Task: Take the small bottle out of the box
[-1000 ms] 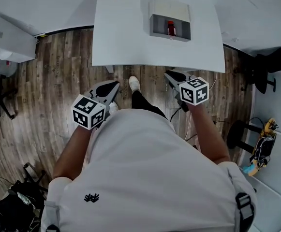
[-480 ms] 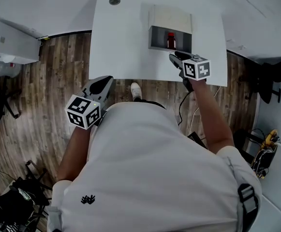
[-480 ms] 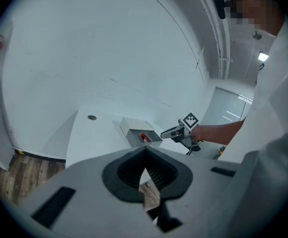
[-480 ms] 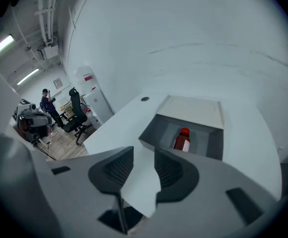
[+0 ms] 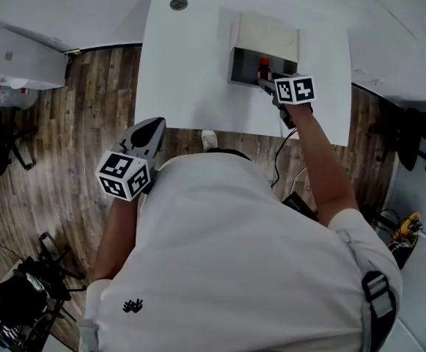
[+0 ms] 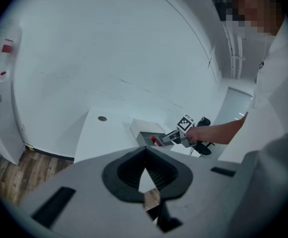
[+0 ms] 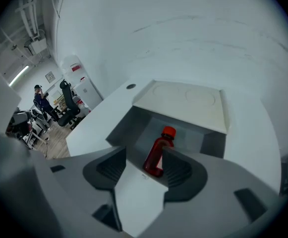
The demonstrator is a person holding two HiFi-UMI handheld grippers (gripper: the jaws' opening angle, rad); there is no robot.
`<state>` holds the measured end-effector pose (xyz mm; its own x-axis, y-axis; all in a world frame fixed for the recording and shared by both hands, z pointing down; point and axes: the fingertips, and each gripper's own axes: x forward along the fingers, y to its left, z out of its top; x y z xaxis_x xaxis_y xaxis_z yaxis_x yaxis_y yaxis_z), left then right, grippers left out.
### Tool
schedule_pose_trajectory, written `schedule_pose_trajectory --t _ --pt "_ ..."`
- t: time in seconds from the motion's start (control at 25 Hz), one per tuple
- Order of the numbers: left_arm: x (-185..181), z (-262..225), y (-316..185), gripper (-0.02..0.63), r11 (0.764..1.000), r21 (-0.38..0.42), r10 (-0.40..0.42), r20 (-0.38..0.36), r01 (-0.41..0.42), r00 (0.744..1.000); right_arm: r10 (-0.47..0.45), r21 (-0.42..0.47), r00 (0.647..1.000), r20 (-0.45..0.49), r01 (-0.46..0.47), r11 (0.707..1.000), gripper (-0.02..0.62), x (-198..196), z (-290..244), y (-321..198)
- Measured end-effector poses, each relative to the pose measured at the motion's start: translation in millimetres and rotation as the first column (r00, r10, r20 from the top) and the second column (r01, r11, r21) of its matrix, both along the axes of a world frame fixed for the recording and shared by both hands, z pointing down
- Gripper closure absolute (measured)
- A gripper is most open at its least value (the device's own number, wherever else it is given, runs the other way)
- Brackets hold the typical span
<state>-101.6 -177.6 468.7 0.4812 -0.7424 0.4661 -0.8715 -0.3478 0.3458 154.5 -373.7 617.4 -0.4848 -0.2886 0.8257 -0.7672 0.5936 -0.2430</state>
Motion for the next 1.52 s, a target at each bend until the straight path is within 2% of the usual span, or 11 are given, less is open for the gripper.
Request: schedule_pose_trajectory --t 0.2,0.4,1.0,1.12,1.16,1.52 --pt "-2 1 -7 0.600 0.999 -0.010 -0.031 0.015 0.031 0.999 -0.002 -0.059 0.999 -0.037 0.000 0.998 0.327 3 22 -15" --pt "-5 3 -13 0.600 0.998 -0.020 -0.053 0.024 0.053 0.998 -0.009 -0.119 0.997 -0.070 0.001 0.993 0.313 3 43 -25" --pt "-17 5 -5 0.600 0.992 -0.041 -0.116 0.038 0.117 0.993 -0.066 -0.240 0.977 -0.201 0.016 0.971 0.308 0 77 -28" --pt "-19 4 -4 0.600 0.992 -0.034 -0.122 0.040 0.124 0.992 -0.080 -0.225 0.969 -0.233 0.026 0.974 0.322 1 79 -30" --pt "-20 3 -3 0.600 0.991 -0.033 -0.125 0.041 0.127 0.991 -0.084 -0.214 0.968 -0.238 0.032 0.976 0.356 1 78 -31" --pt "-31 5 12 0.600 0.992 -0.034 -0.123 0.038 0.124 0.992 -0.087 -0.106 0.970 -0.226 0.064 0.992 0.368 2 58 -31"
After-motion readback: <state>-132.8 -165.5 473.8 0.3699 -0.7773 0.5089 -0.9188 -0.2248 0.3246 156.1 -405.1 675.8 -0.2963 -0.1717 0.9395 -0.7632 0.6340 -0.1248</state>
